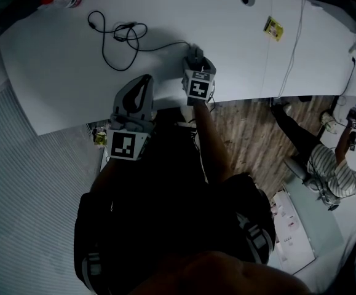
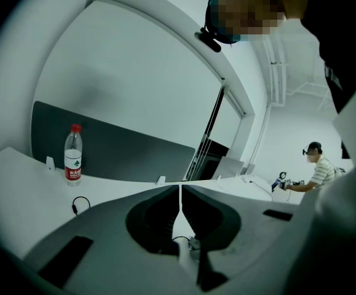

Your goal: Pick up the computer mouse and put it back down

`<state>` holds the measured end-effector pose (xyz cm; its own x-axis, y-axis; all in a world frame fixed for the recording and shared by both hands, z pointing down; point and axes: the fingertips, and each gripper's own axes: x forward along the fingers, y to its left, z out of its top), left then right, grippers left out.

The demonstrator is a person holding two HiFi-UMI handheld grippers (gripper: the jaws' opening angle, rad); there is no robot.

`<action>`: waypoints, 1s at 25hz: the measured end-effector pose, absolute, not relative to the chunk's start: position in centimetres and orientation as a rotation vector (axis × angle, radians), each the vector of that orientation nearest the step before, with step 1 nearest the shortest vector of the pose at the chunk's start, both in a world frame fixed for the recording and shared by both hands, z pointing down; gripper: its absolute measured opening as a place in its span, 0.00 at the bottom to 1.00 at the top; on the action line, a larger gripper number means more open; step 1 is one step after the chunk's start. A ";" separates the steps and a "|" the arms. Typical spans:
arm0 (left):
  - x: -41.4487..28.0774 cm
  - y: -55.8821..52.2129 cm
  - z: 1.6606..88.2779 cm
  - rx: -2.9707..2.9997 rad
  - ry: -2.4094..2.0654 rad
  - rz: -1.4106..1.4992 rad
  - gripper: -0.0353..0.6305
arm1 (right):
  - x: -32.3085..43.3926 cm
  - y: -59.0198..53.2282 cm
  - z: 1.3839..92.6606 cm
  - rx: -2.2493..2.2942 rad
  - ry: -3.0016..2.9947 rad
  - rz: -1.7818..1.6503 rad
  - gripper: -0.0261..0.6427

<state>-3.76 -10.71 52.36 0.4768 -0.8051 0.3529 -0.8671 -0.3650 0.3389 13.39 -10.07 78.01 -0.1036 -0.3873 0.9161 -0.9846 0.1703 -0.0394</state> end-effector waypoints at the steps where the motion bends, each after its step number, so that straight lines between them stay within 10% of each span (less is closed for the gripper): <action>1: -3.8 -10.6 52.3 2.250 -1.388 0.172 0.07 | 13.3 -10.0 78.0 1.334 -1.630 0.921 0.47; 25: -4.9 -8.6 45.5 2.329 -1.508 0.037 0.07 | 12.7 -8.7 70.2 1.410 -1.784 0.811 0.47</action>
